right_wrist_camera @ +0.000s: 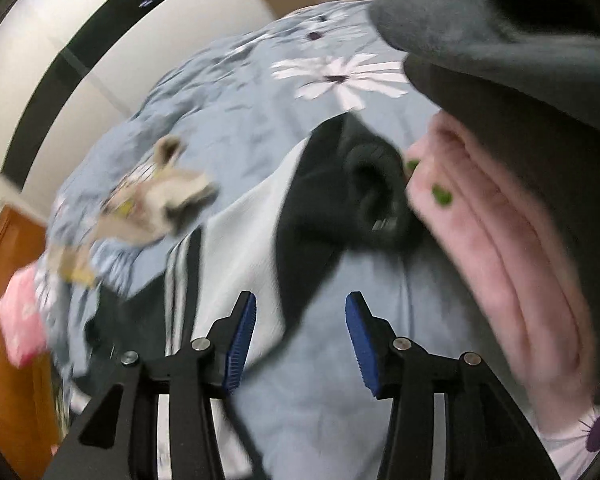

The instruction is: Fold clothes

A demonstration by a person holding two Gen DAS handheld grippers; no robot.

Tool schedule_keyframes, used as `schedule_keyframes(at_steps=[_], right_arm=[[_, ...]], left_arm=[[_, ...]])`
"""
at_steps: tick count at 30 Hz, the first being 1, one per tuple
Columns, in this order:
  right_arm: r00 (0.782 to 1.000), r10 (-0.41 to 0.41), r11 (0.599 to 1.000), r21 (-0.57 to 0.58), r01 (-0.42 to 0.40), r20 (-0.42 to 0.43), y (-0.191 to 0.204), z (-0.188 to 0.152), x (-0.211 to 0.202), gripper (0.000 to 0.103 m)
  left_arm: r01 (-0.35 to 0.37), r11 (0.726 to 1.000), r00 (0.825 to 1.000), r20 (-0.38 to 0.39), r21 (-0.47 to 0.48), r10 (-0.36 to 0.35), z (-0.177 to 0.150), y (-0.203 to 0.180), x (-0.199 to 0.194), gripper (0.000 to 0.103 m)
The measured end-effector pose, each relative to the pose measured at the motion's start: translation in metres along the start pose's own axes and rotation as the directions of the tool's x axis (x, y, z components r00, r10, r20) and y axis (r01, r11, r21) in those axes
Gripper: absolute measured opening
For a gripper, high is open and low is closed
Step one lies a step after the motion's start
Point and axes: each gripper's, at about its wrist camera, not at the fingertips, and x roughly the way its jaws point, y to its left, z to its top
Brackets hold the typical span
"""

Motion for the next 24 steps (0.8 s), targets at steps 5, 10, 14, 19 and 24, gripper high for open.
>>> schedule_keyframes(at_steps=[5, 10, 14, 19, 24], right_arm=[[0.992, -0.084, 0.996, 0.051, 0.079, 0.091, -0.007, 0.011, 0.008, 0.048], [0.964, -0.146, 0.977, -0.120, 0.176, 0.220, 0.003, 0.000, -0.012, 0.048], [0.938, -0.215, 0.931, -0.234, 0.281, 0.273, 0.007, 0.010, -0.007, 0.048], [0.933, -0.275, 0.914, -0.236, 0.329, 0.233, 0.005, 0.032, 0.020, 0.048], [0.928, -0.329, 0.900, -0.239, 0.365, 0.176, 0.003, 0.049, 0.038, 0.031]], left_arm=[[-0.017, 1.000, 0.999, -0.033, 0.013, 0.017, 0.000, -0.016, 0.024, 0.050], [-0.029, 0.998, 0.998, -0.048, 0.049, 0.031, 0.004, -0.031, 0.040, 0.050], [-0.034, 0.997, 0.997, -0.060, 0.067, 0.038, 0.010, -0.041, 0.054, 0.050], [-0.012, 0.999, 0.997, -0.082, 0.040, 0.015, 0.013, -0.047, 0.070, 0.050], [-0.012, 0.998, 0.995, -0.095, 0.059, 0.018, 0.010, -0.051, 0.075, 0.050]])
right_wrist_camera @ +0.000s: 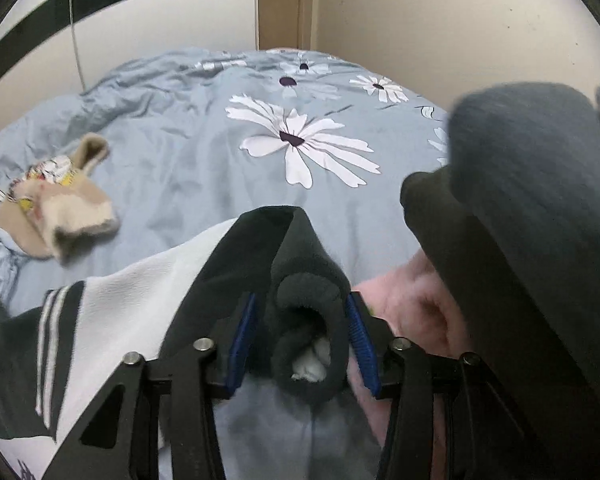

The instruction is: Fold clothes

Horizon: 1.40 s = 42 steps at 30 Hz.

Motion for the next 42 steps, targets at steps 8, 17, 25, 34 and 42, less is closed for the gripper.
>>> schedule_keyframes(at_steps=[8, 17, 25, 34, 42], right_arm=[[0.992, 0.128, 0.992, 0.001, -0.128, -0.015, -0.009, 0.034, -0.057, 0.013], [0.981, 0.191, 0.972, -0.136, -0.191, -0.014, -0.006, 0.103, -0.162, 0.013], [0.894, 0.407, 0.845, -0.293, -0.447, -0.190, 0.128, 0.083, -0.196, 0.013], [0.740, 0.557, 0.663, -0.335, -0.669, -0.377, 0.333, -0.009, -0.174, 0.013], [0.684, 0.471, 0.623, -0.339, -0.705, -0.557, 0.442, -0.115, -0.122, 0.013]], left_arm=[[0.041, 0.998, 0.999, 0.036, -0.053, -0.039, -0.002, 0.023, -0.020, 0.050], [0.127, 0.981, 0.988, 0.103, -0.145, -0.112, -0.006, 0.058, -0.043, 0.051], [0.179, 0.969, 0.978, 0.136, -0.168, -0.157, -0.006, 0.072, -0.053, 0.054], [0.151, 0.966, 0.979, 0.167, -0.209, -0.117, 0.000, 0.103, -0.058, 0.056], [0.136, 0.959, 0.983, 0.158, -0.249, -0.098, 0.002, 0.121, -0.049, 0.056]])
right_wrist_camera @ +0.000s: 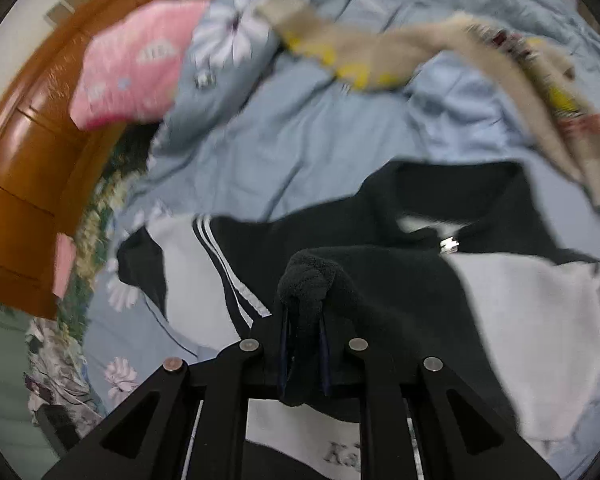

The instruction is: Fold clothes

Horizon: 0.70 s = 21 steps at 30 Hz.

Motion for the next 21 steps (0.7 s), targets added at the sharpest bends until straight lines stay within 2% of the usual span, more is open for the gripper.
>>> schedule_keyframes(at_steps=[4, 8, 10, 12, 15, 17, 18, 21], right_arm=[[0.999, 0.009, 1.000, -0.009, -0.009, -0.052, 0.018, -0.004, 0.035, 0.013], [0.995, -0.015, 0.997, -0.072, 0.008, -0.095, 0.035, -0.008, 0.058, 0.014], [0.994, -0.022, 0.997, -0.076, 0.014, -0.108, 0.035, -0.009, 0.064, 0.019], [0.993, 0.006, 0.998, -0.068, -0.014, -0.115, 0.034, -0.010, 0.064, 0.026], [0.993, 0.057, 0.994, -0.092, -0.067, -0.105, 0.034, -0.011, 0.054, 0.029], [0.993, 0.086, 0.989, -0.115, -0.096, -0.087, 0.032, -0.011, 0.040, 0.036], [0.993, 0.104, 0.987, -0.120, -0.111, -0.064, 0.028, -0.011, 0.028, 0.040], [0.992, 0.127, 0.987, -0.101, -0.125, 0.015, 0.001, -0.015, -0.008, 0.043]], left_arm=[[0.005, 1.000, 1.000, -0.013, 0.010, -0.005, 0.000, -0.005, 0.007, 0.056], [0.027, 0.999, 0.999, -0.033, 0.029, -0.026, -0.001, -0.018, 0.016, 0.056], [0.045, 0.998, 0.998, -0.042, 0.046, -0.043, -0.002, -0.030, 0.021, 0.056], [0.064, 0.996, 0.997, -0.054, 0.065, -0.060, -0.003, -0.044, 0.028, 0.056], [0.097, 0.990, 0.993, -0.078, 0.100, -0.089, -0.004, -0.069, 0.042, 0.056], [0.134, 0.982, 0.987, -0.105, 0.134, -0.121, -0.005, -0.091, 0.056, 0.056], [0.151, 0.977, 0.984, -0.121, 0.149, -0.133, -0.006, -0.102, 0.064, 0.057], [0.191, 0.965, 0.970, -0.183, 0.177, -0.158, -0.008, -0.132, 0.097, 0.058]])
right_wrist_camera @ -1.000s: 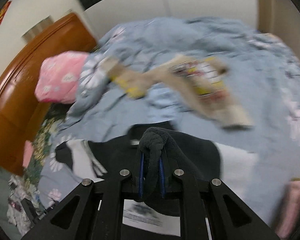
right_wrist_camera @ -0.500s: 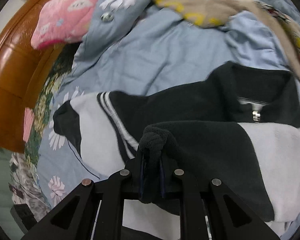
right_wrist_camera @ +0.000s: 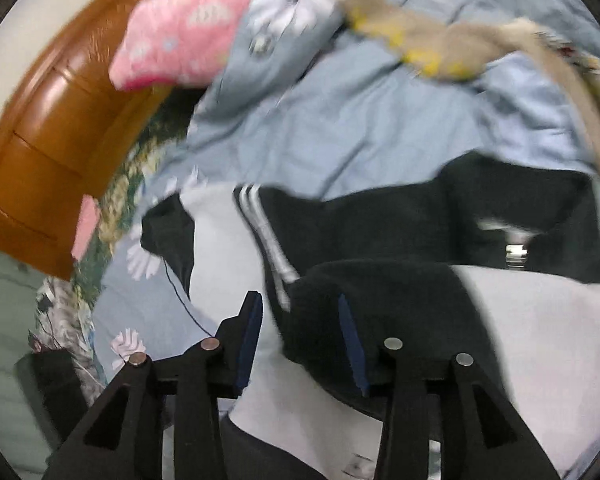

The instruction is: Fold clothes

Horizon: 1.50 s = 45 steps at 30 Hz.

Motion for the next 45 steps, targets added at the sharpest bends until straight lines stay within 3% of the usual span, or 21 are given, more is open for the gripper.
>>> schedule_keyframes(at_steps=[5, 10, 12, 13, 14, 16, 21, 24, 28, 33, 35, 38, 41, 43, 45], right_arm=[[0.988, -0.121, 0.980, 0.172, 0.103, 0.096, -0.089, -0.038, -0.065, 0.045], [0.971, -0.217, 0.900, 0.405, 0.159, 0.101, -0.181, -0.096, -0.114, 0.045], [0.969, -0.227, 0.880, 0.448, 0.160, 0.100, -0.199, -0.110, -0.121, 0.045], [0.968, -0.229, 0.872, 0.462, 0.159, 0.100, -0.205, -0.116, -0.124, 0.045], [0.968, -0.229, 0.870, 0.467, 0.158, 0.099, -0.208, -0.118, -0.125, 0.045], [0.970, -0.219, 0.873, 0.466, 0.147, 0.104, -0.208, -0.118, -0.123, 0.045], [0.971, -0.181, 0.908, 0.406, 0.104, 0.156, -0.192, -0.110, -0.122, 0.045], [0.972, -0.148, 0.935, 0.346, 0.078, 0.180, -0.185, -0.108, -0.121, 0.045], [0.980, -0.170, 0.920, 0.372, 0.121, 0.100, -0.198, -0.111, -0.088, 0.045], [0.985, -0.148, 0.898, 0.429, 0.099, 0.083, -0.218, -0.117, -0.072, 0.045], [0.985, -0.155, 0.901, 0.419, 0.112, 0.072, -0.217, -0.115, -0.070, 0.045], [0.982, -0.176, 0.906, 0.400, 0.138, 0.061, -0.212, -0.112, -0.071, 0.045], [0.979, -0.192, 0.908, 0.391, 0.153, 0.062, -0.209, -0.114, -0.075, 0.045], [0.976, -0.210, 0.906, 0.388, 0.170, 0.064, -0.209, -0.119, -0.082, 0.045], [0.971, -0.232, 0.901, 0.389, 0.191, 0.062, -0.208, -0.122, -0.087, 0.045]], left_arm=[[-0.011, 1.000, 0.995, -0.100, -0.007, 0.010, 0.013, -0.015, 0.064, 0.058], [-0.026, 0.997, 0.993, -0.121, -0.070, 0.017, 0.016, -0.008, 0.091, 0.055], [-0.033, 0.996, 0.995, -0.099, -0.085, 0.025, 0.017, -0.007, 0.092, 0.045], [-0.042, 0.996, 0.996, -0.088, -0.084, 0.035, 0.018, -0.008, 0.092, 0.032], [-0.058, 0.996, 0.995, -0.083, -0.073, 0.052, 0.018, -0.010, 0.092, 0.024], [-0.061, 0.997, 0.996, -0.064, -0.041, 0.059, 0.018, -0.017, 0.088, 0.021], [-0.019, 0.996, 0.998, 0.059, 0.088, 0.014, 0.020, -0.046, 0.045, 0.021], [-0.085, 0.993, 0.996, 0.040, 0.084, 0.081, 0.022, -0.034, 0.051, 0.021], [-0.136, 0.990, 0.990, -0.032, 0.018, 0.137, 0.019, -0.004, 0.072, 0.021], [-0.062, 0.998, 0.997, -0.036, -0.007, 0.062, 0.016, 0.004, 0.067, 0.026], [-0.023, 1.000, 0.999, -0.030, -0.019, 0.022, 0.019, 0.007, 0.058, 0.034], [0.006, 0.999, 1.000, 0.020, -0.046, -0.005, 0.028, 0.020, 0.032, 0.038], [-0.013, 0.993, 0.992, 0.121, -0.120, 0.027, 0.045, 0.052, -0.002, 0.050], [-0.060, 0.973, 0.976, 0.190, -0.225, 0.104, 0.068, 0.088, -0.025, 0.050], [-0.062, 0.943, 0.955, 0.255, -0.328, 0.151, 0.086, 0.124, -0.044, 0.052]])
